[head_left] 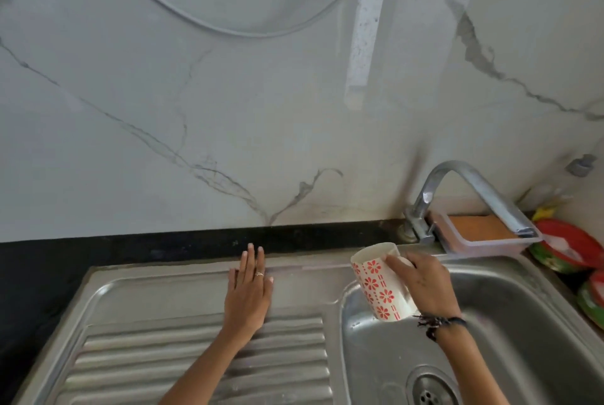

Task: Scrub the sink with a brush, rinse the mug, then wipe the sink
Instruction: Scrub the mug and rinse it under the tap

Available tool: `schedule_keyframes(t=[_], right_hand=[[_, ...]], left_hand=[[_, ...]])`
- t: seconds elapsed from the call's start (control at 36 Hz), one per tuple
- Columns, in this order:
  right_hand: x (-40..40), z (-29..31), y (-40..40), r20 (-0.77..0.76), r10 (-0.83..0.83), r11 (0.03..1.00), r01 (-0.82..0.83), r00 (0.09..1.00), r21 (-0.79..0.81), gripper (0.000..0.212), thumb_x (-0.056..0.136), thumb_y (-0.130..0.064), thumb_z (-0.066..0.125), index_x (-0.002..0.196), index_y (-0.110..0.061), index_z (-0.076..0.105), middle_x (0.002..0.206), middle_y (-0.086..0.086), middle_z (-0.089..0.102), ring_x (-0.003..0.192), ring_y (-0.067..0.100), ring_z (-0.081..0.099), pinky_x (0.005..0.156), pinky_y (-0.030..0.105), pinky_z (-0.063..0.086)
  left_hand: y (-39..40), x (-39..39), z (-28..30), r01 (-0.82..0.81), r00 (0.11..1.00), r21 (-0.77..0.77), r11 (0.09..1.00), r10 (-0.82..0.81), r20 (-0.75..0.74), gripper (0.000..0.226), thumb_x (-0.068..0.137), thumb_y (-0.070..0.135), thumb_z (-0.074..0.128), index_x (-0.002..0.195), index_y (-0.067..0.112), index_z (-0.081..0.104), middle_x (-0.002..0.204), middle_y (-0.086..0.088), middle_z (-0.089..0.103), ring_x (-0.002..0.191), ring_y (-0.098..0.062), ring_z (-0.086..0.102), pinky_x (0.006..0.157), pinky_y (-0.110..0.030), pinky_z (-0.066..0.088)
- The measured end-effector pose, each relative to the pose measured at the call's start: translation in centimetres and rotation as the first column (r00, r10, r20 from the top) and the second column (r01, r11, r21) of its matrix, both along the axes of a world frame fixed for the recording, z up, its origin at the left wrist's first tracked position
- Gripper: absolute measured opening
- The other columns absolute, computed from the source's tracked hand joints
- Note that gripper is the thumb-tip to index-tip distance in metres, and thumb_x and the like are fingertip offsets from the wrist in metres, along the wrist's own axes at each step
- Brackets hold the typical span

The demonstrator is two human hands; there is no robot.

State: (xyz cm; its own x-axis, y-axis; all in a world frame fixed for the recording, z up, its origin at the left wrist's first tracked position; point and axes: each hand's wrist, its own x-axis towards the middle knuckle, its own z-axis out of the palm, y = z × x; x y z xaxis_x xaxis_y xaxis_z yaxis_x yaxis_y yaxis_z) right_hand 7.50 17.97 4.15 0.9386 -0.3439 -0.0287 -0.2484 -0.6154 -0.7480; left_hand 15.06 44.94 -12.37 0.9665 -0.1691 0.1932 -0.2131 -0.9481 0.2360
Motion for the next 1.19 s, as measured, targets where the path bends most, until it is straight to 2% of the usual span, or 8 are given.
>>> schedule_keyframes(t=[0.14, 0.28, 0.33, 0.44, 0.53, 0.64, 0.94, 1.19], right_hand=[[-0.9, -0.4, -0.2, -0.084, 0.026, 1.000, -0.026, 0.996, 0.002, 0.030, 0.092, -0.034, 0.053, 0.071, -0.014, 0.062, 0.070, 0.003, 0.065, 0.064, 0.021, 0.061, 0.058, 0.033, 0.046], [-2.3, -0.7, 0.8, -0.017, 0.039, 0.988, -0.036, 0.999, 0.153, 0.031, 0.096, -0.024, 0.050, 0.065, -0.019, 0.048, 0.065, 0.000, 0.055, 0.055, 0.010, 0.048, 0.044, 0.012, 0.035], [-2.9, -0.8, 1.5, 0.019, 0.007, 0.973, -0.011, 1.000, 0.231, 0.033, 0.096, -0.022, 0.048, 0.064, -0.018, 0.047, 0.063, 0.000, 0.053, 0.055, 0.011, 0.046, 0.044, 0.011, 0.035], [-3.8, -0.6, 3.4, 0.033, -0.038, 0.953, 0.026, 0.999, 0.300, 0.035, 0.097, -0.025, 0.045, 0.064, -0.013, 0.044, 0.066, 0.000, 0.050, 0.059, 0.011, 0.043, 0.051, 0.018, 0.033], [-4.5, -0.4, 5.4, 0.045, -0.053, 0.935, 0.034, 0.998, 0.354, 0.035, 0.097, -0.023, 0.045, 0.064, -0.013, 0.041, 0.066, 0.001, 0.047, 0.060, 0.012, 0.041, 0.053, 0.020, 0.031], [-5.4, -0.4, 8.4, 0.064, -0.119, 0.904, 0.082, 0.991, 0.419, 0.036, 0.097, -0.021, 0.045, 0.061, -0.015, 0.042, 0.065, 0.000, 0.046, 0.060, 0.012, 0.040, 0.054, 0.022, 0.031], [-7.3, -1.3, 19.2, 0.050, -0.132, 0.868, 0.091, 0.990, 0.488, 0.038, 0.098, -0.021, 0.043, 0.061, -0.014, 0.041, 0.062, -0.001, 0.042, 0.057, 0.013, 0.038, 0.054, 0.024, 0.030], [-9.6, -1.7, 22.0, 0.015, -0.140, 0.882, 0.118, 0.990, 0.456, 0.038, 0.097, -0.019, 0.044, 0.060, -0.012, 0.041, 0.057, -0.001, 0.042, 0.053, 0.013, 0.036, 0.051, 0.024, 0.028]], left_hand=[[-3.6, -0.8, 0.8, 0.050, 0.990, -0.021, 0.999, -0.052, -0.133, 0.067, 0.085, 0.045, -0.010, 0.144, 0.014, -0.015, 0.151, -0.004, -0.022, 0.143, -0.021, -0.014, 0.111, -0.034, -0.010], [-9.1, -1.5, 2.3, 0.462, 0.868, 0.051, 0.885, -0.440, -0.229, 0.094, 0.065, 0.062, -0.043, 0.144, 0.017, -0.017, 0.150, -0.001, -0.024, 0.142, -0.018, -0.018, 0.115, -0.033, -0.012], [-9.5, -1.7, 2.3, 0.511, 0.840, 0.026, 0.859, -0.493, -0.227, 0.091, 0.075, 0.062, -0.033, 0.149, 0.016, -0.009, 0.155, -0.001, -0.015, 0.143, -0.017, -0.015, 0.119, -0.038, -0.004], [-7.2, -3.0, 3.1, 0.367, 0.897, -0.158, 0.917, -0.394, -0.202, 0.055, 0.101, 0.039, 0.009, 0.148, 0.016, -0.011, 0.154, -0.001, -0.018, 0.143, -0.016, -0.015, 0.119, -0.036, -0.001], [-3.1, -4.8, 4.1, 0.243, 0.930, -0.276, 0.930, -0.304, -0.207, 0.055, 0.100, 0.043, 0.007, 0.144, 0.023, -0.018, 0.150, 0.007, -0.028, 0.138, -0.005, -0.027, 0.107, -0.015, -0.022], [5.2, -7.4, 3.7, 0.119, 0.957, -0.334, 0.935, -0.198, -0.212, 0.075, 0.080, 0.071, -0.013, 0.142, 0.028, -0.017, 0.147, 0.013, -0.030, 0.134, 0.002, -0.031, 0.103, -0.010, -0.025], [20.8, -10.3, 3.2, -0.277, 0.951, -0.267, 0.923, 0.224, -0.213, 0.058, 0.101, 0.031, 0.029, 0.148, 0.006, 0.007, 0.157, -0.007, 0.002, 0.144, -0.013, -0.001, 0.113, -0.020, -0.006], [20.3, -7.8, 2.9, -0.226, 0.953, -0.084, 0.971, 0.202, -0.224, 0.068, 0.098, 0.048, 0.010, 0.149, 0.003, 0.008, 0.157, -0.012, 0.006, 0.146, -0.021, 0.004, 0.117, -0.031, 0.001]])
